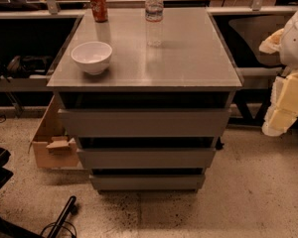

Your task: Open top drawer

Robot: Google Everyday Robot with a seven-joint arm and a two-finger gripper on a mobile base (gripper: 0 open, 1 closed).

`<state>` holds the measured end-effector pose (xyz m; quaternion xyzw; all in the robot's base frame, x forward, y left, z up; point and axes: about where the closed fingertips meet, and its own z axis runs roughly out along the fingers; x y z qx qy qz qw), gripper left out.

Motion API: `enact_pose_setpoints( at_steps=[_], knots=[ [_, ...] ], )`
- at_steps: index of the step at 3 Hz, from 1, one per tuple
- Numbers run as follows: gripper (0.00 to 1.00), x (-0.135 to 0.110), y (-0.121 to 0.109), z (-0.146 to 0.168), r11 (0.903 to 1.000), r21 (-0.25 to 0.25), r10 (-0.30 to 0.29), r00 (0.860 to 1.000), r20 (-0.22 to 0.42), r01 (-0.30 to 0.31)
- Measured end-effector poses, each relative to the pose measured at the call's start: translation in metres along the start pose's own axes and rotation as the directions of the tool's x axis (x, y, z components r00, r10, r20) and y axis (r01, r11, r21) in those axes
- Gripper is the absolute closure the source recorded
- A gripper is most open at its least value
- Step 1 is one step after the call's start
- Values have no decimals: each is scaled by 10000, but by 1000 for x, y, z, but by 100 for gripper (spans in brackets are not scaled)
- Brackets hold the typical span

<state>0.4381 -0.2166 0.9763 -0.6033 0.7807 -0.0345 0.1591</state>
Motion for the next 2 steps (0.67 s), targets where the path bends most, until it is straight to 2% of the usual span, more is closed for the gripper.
enact_pose_setpoints(
  at_steps=[1, 2],
  knots=[
    [0, 0, 0, 0, 10000, 0, 0, 10000, 0, 0],
    [0, 2, 5, 18, 9998, 14, 200, 9997, -150, -200]
  ],
)
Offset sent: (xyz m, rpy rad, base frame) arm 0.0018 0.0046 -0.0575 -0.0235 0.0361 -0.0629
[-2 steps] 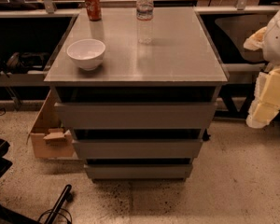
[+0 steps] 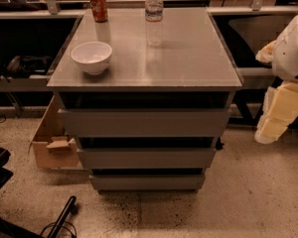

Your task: Open top drawer

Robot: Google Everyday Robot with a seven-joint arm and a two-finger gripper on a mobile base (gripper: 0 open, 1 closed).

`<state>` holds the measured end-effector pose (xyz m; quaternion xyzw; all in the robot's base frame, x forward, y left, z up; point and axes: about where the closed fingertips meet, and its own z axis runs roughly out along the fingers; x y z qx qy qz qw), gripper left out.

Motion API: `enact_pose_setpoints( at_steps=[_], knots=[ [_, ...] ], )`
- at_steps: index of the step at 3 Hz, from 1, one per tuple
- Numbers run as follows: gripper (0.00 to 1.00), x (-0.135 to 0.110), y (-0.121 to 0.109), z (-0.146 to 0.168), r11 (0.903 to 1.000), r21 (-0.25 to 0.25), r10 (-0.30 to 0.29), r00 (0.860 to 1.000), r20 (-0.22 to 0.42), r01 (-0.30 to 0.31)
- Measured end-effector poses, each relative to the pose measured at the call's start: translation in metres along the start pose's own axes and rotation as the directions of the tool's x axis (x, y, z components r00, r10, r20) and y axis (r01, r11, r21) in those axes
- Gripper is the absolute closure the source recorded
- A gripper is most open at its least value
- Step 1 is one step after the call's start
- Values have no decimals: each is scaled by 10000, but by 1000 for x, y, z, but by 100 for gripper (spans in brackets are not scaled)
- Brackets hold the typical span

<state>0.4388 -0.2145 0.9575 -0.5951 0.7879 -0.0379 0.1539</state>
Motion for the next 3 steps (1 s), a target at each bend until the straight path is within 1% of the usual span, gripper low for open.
enact_pose_setpoints(
  at_steps=[1, 2, 3],
  knots=[
    [0, 8, 9, 48, 9996, -200, 181, 9998, -79, -182],
    [0, 12, 12, 110, 9980, -558, 259, 9989, -380, -280],
    [0, 16, 9, 170, 9952, -887, 330, 9960, -826, -403]
  ],
)
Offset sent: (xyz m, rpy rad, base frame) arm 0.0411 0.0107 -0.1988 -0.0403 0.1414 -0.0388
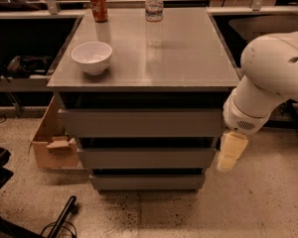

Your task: Open top drawer

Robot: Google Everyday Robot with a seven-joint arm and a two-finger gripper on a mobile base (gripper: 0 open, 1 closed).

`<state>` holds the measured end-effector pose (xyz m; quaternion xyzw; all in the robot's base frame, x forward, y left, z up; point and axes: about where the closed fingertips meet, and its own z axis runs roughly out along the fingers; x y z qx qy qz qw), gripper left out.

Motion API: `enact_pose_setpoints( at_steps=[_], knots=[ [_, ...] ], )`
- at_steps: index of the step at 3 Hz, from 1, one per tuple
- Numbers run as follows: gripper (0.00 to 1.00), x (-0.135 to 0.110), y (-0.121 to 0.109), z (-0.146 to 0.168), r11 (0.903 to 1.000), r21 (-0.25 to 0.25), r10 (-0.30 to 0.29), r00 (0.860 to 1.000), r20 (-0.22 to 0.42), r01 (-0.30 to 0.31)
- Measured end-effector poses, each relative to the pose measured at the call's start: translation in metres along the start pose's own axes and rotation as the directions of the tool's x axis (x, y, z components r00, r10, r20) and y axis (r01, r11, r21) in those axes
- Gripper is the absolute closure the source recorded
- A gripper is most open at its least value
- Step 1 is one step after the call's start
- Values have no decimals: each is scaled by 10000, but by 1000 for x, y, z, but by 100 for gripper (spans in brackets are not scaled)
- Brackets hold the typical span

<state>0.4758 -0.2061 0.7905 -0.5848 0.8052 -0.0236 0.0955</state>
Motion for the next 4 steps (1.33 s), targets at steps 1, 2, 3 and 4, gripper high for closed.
enact_pose_setpoints(
  at_steps=[1, 2, 3, 4],
  knots=[
    [0, 2, -16, 42, 9998, -54, 177, 9998, -25, -177],
    [0, -2, -35, 59, 10000, 93, 28, 9999, 146, -29],
    [0, -13, -51, 75, 9987, 213, -458, 9987, 228, 453],
    [0, -25, -62, 91, 9941, 177, -1070, 9941, 169, 1067]
  ],
)
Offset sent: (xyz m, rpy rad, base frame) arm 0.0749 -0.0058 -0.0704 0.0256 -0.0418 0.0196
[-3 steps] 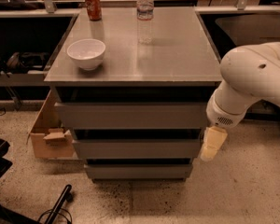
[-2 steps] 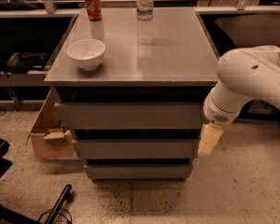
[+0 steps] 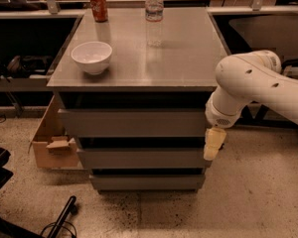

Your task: Open top drawer

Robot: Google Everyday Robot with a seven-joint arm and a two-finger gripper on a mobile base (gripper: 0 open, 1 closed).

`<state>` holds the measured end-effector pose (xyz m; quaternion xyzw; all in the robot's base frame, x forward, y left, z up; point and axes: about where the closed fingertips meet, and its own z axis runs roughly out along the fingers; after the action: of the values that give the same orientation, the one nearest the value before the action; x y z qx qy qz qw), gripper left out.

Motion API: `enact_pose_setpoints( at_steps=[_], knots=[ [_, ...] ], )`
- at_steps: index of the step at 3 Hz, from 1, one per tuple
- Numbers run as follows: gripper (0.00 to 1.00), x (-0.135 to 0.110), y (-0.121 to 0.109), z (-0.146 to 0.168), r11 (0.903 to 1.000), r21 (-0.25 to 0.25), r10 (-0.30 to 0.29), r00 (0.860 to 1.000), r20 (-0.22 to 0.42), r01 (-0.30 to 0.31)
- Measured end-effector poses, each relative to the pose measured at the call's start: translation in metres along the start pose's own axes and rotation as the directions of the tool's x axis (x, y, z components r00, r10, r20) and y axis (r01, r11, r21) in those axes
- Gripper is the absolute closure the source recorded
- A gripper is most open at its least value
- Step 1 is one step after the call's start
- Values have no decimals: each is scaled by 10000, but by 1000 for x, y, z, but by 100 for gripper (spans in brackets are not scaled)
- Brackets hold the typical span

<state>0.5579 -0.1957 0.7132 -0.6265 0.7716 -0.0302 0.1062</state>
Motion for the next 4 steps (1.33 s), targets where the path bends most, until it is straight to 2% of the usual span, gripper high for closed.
enact_pose_setpoints(
  at_steps=[1, 2, 3, 4],
  knots=[
    [0, -9, -11, 12, 9984, -117, -559, 9983, -149, 557],
    [18, -13, -23, 19, 9951, -280, -955, 9948, -350, 945],
    [42, -16, -26, 23, 9923, -543, -1141, 9925, -437, 1117],
    [64, -17, -27, 20, 9923, -543, -1142, 9925, -437, 1117]
  ],
)
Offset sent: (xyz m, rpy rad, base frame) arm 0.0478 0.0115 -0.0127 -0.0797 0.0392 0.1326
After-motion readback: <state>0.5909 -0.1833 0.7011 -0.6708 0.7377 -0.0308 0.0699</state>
